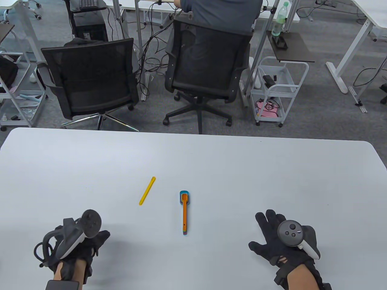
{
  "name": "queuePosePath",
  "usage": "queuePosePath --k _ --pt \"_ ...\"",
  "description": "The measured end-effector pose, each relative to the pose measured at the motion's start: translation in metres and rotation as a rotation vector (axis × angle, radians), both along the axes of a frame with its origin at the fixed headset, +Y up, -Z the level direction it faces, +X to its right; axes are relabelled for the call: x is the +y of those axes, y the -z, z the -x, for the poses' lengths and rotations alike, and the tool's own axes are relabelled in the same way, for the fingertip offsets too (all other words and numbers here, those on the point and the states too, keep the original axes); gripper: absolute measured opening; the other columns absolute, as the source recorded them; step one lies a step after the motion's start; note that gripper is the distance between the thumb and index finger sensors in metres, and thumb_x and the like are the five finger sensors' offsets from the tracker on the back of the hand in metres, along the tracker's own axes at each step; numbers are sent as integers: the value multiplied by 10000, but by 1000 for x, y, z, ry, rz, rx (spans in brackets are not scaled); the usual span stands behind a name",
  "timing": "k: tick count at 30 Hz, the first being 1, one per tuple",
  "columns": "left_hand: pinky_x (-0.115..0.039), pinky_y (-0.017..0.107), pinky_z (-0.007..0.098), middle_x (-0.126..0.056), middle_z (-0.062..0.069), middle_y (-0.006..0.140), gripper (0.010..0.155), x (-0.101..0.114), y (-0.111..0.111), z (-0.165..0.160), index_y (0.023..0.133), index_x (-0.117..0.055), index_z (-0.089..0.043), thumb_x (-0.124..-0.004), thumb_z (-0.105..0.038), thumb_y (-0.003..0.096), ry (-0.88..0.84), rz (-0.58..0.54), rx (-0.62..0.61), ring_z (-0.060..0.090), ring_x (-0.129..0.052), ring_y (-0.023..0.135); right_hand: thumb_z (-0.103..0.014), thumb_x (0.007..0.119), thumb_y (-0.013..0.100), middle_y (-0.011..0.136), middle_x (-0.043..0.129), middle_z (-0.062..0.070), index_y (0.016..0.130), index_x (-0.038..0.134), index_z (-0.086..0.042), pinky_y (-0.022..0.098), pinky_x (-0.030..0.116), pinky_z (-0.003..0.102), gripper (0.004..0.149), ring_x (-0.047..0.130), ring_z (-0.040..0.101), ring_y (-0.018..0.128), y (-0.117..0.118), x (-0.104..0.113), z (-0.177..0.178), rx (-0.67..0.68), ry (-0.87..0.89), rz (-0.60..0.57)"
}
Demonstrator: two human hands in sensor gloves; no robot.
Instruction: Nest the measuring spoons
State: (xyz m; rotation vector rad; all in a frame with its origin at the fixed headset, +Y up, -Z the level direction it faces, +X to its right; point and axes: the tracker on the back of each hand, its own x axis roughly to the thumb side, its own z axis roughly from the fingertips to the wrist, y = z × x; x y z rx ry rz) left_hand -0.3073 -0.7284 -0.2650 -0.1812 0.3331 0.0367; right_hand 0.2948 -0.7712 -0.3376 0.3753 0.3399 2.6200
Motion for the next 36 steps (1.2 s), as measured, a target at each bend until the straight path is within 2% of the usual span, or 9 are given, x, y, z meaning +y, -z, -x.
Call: queuePosePath --k 4,8,13,18,26,36 --pt "-551 711 704 -878 -86 599 972 -16 -10 29 1124 -591 -129 -957 -616 367 18 95 63 213 -899 544 -739 806 343 1185 152 188 1116 298 -262 593 201 891 1040 168 604 1046 0 -1 2 7 2 7" --pt "-552 711 704 -884 -87 584 933 -35 -22 48 1105 -633 -132 -970 -596 369 25 137 114 214 -904 536 -736 814 342 1185 156 190 1116 303 -261 593 203 892 1042 173 605 1046 0 -3 5 14 -4 17" --pt "-555 712 701 -887 -91 577 918 -51 -28 57 1095 -647 -133 -971 -592 369 20 172 135 210 -907 531 -734 815 342 1185 161 190 1115 308 -259 592 206 892 1040 180 604 1047 -1 -4 5 10 -11 27" --pt "-562 712 696 -893 -93 558 877 -69 -24 56 1076 -677 -139 -966 -581 377 63 244 140 206 -913 518 -734 816 340 1184 168 196 1115 314 -256 592 211 892 1041 189 607 1045 -2 -3 5 0 -19 34" --pt "-577 705 696 -911 -88 530 796 -71 -24 55 1047 -719 -129 -936 -551 408 33 246 156 210 -927 499 -731 818 343 1184 181 197 1116 323 -251 591 215 892 1036 202 608 1045 0 -5 7 1 -47 47" --pt "-637 696 669 -937 -105 442 644 -72 -23 51 963 -813 -140 -920 -492 435 90 204 156 185 -959 431 -726 823 341 1185 221 210 1116 349 -216 588 227 893 1042 226 611 1044 0 -7 8 -5 -60 52"
